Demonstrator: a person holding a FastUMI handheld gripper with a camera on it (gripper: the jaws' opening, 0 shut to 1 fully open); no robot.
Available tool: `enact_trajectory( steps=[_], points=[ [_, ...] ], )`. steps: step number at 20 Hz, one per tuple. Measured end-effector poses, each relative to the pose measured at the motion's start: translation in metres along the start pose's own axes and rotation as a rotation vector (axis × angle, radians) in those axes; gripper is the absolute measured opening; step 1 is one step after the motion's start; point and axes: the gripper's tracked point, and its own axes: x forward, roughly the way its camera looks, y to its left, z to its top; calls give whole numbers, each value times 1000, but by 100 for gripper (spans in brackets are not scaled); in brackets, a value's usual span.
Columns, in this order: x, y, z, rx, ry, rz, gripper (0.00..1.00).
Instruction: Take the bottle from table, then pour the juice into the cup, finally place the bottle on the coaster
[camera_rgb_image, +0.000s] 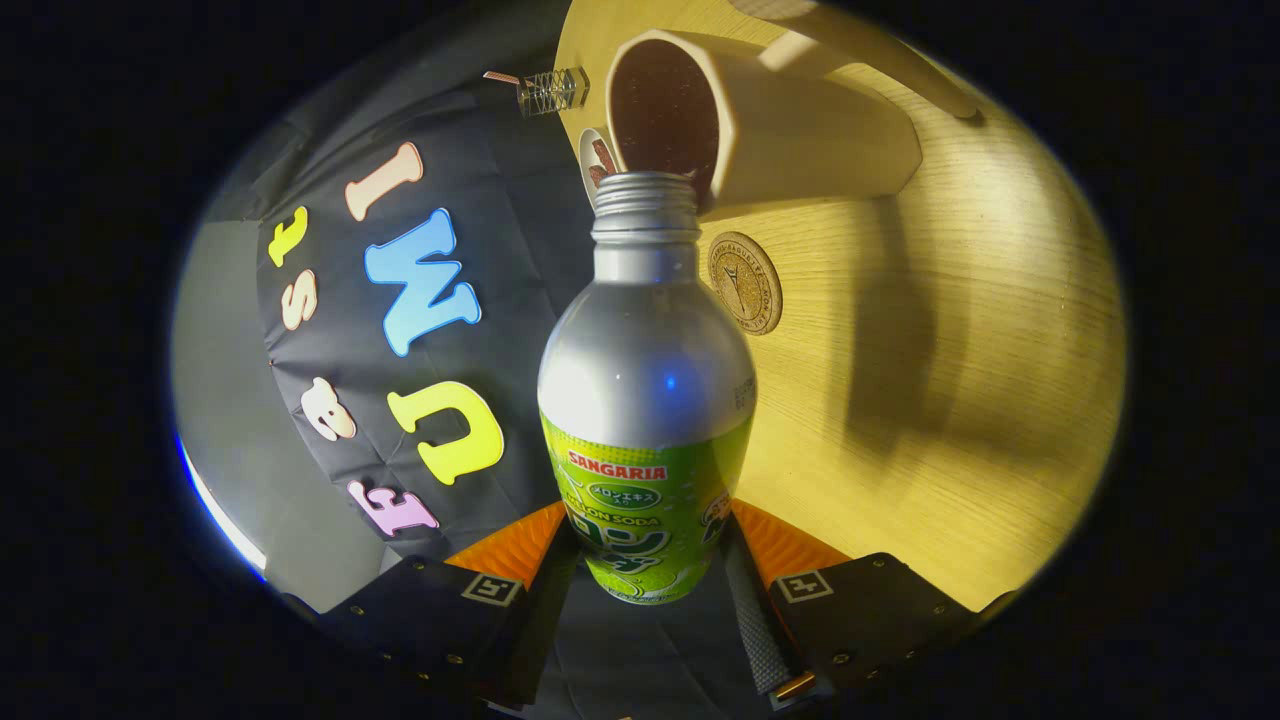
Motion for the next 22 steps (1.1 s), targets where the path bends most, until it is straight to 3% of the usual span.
enact_trajectory(
  steps=[22],
  points=[
    [-1, 35, 6, 156, 11, 2, 77]
  ],
)
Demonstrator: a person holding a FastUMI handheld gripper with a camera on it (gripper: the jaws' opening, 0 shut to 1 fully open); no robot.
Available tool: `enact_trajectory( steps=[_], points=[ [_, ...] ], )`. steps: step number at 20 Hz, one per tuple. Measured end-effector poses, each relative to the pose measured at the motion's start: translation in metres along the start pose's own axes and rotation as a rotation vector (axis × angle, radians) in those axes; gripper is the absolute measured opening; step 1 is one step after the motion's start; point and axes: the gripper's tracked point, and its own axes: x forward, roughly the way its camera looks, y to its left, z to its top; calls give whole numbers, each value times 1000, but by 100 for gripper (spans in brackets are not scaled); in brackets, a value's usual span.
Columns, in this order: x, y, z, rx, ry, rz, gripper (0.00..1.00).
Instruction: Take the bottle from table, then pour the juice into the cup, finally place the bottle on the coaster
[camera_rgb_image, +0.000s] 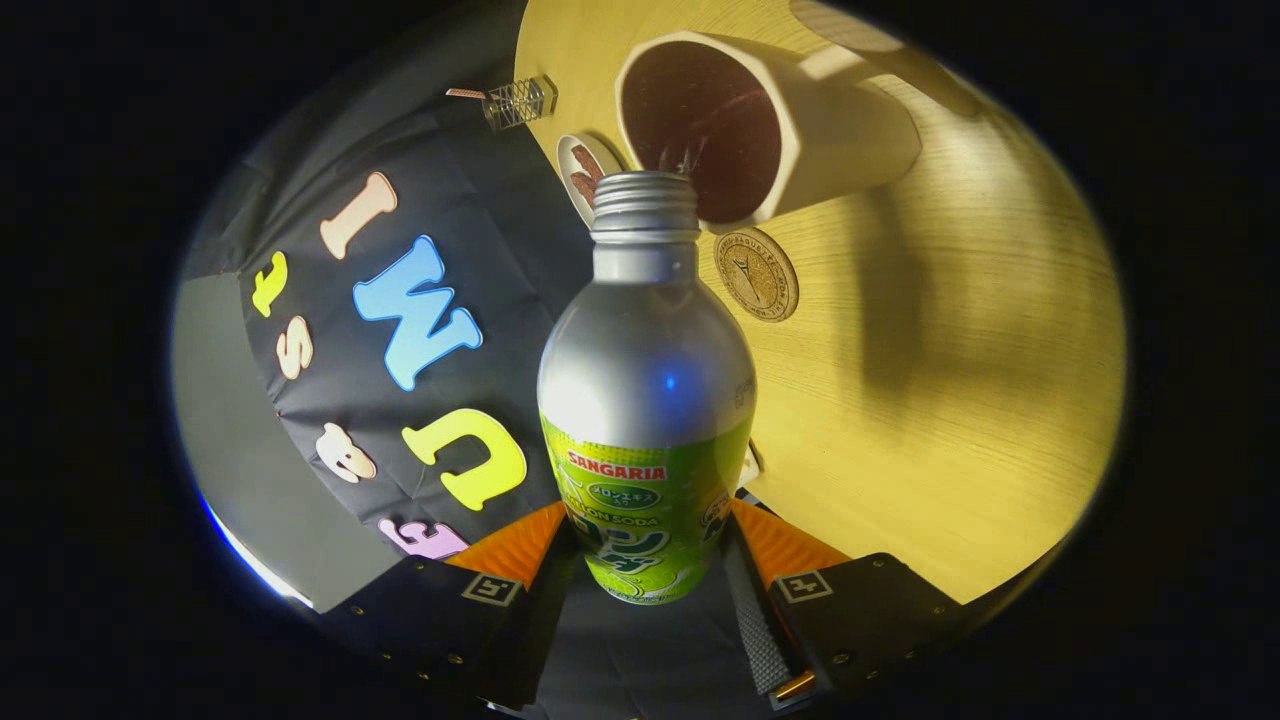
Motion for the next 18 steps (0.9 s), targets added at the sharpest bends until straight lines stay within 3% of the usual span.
enact_trajectory(
  steps=[18],
  points=[
    [-10, 24, -6, 147, 17, 15, 77]
  ],
)
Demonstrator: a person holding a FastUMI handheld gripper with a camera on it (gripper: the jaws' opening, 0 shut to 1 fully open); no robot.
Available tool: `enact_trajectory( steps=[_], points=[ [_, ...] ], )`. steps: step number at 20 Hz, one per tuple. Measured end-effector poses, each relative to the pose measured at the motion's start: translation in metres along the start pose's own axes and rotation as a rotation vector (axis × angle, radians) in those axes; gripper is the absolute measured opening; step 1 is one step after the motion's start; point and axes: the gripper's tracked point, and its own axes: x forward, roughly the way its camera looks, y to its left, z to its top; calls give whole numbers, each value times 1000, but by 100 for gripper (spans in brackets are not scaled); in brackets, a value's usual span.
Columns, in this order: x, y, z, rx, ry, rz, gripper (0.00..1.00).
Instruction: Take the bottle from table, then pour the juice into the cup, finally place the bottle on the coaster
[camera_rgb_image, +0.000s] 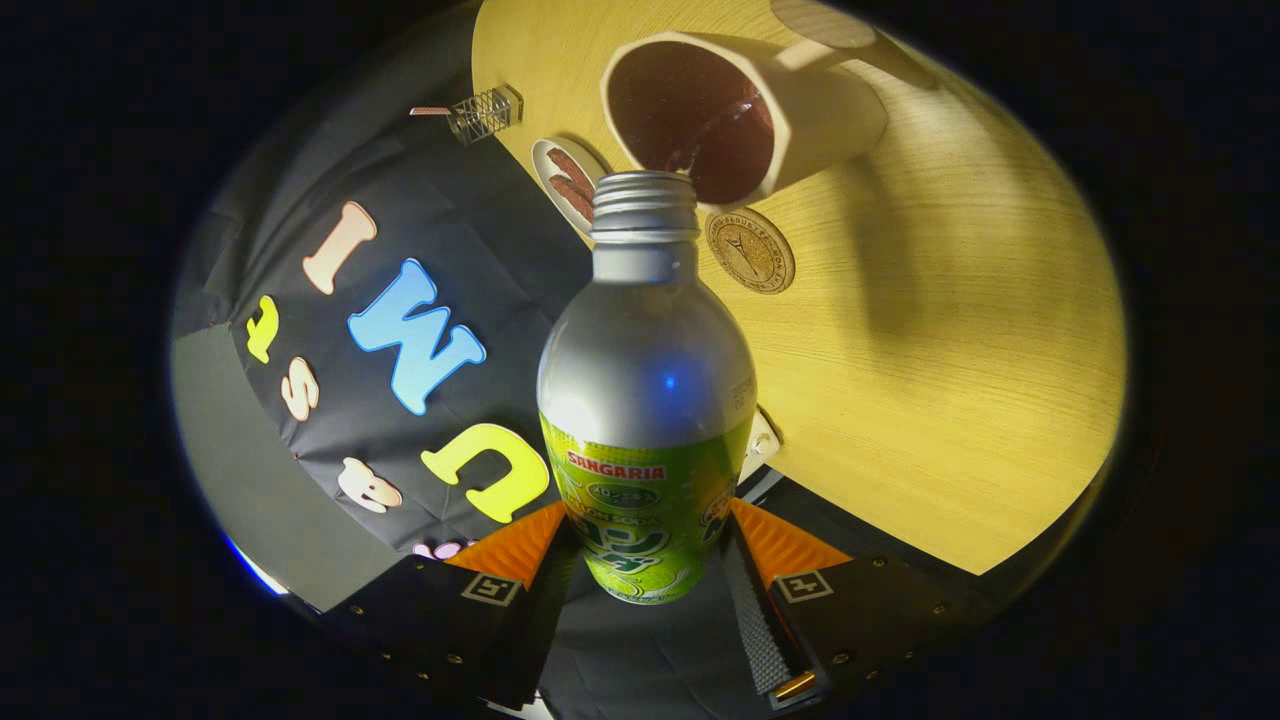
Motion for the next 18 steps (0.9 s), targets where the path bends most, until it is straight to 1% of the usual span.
enact_trajectory(
  steps=[7, 12, 18],
  points=[
    [3, 13, 5, 53, -8, 16, 77],
    [4, 13, 5, 67, -9, 4, 77],
    [7, 4, 4, 44, -8, -21, 77]
  ],
)
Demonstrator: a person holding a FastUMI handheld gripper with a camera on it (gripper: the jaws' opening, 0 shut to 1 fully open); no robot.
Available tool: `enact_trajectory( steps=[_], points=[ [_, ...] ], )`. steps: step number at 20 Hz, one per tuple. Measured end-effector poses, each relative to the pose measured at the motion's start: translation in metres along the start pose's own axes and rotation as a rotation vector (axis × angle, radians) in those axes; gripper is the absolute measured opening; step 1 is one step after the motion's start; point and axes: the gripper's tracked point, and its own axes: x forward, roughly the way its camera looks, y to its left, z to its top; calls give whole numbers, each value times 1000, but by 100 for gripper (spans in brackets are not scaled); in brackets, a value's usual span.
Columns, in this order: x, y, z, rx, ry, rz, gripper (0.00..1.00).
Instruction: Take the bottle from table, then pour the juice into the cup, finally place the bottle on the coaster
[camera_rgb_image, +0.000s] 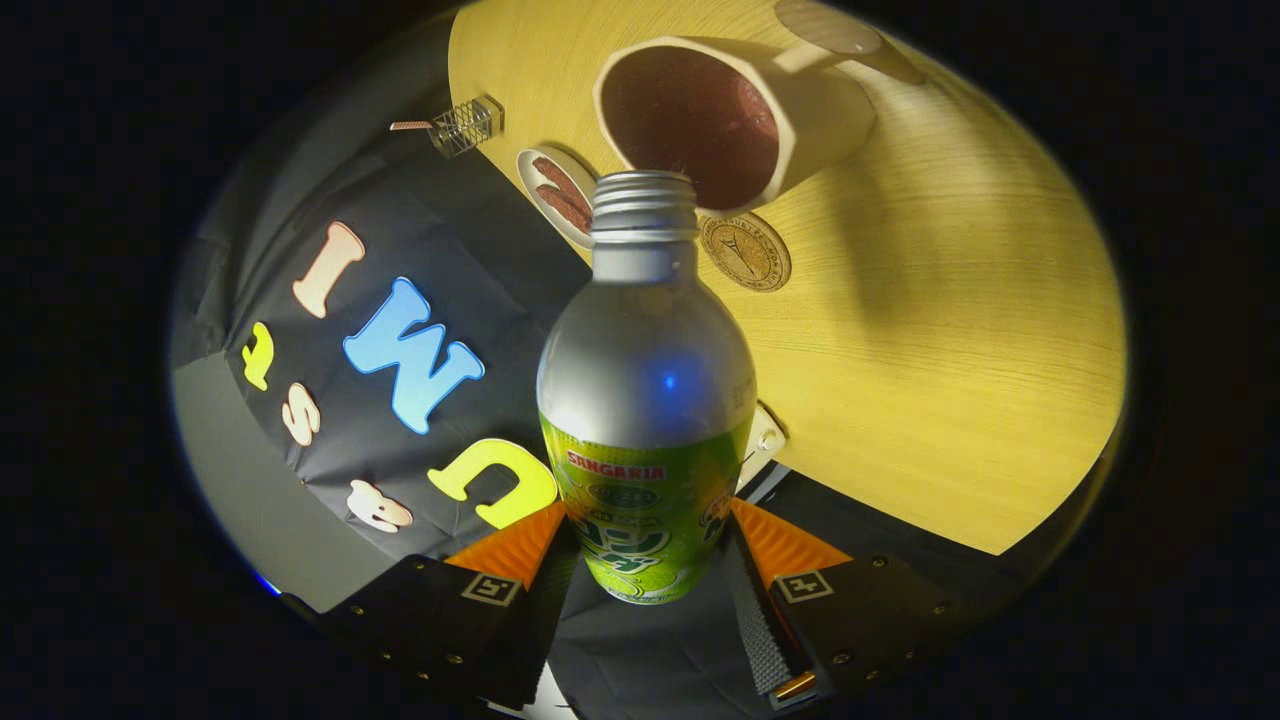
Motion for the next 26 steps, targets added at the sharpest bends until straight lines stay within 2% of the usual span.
enact_trajectory(
  steps=[3, 8, 12, 19, 26],
  points=[
    [2, -11, 4, -34, -17, -32, 77],
    [1, -33, 11, -168, -52, -97, 77],
    [-5, -54, 23, -332, -86, -182, 77],
    [-8, -77, 33, -593, -127, -262, 77],
    [-13, -112, 52, -880, -175, -407, 77]
  ],
)
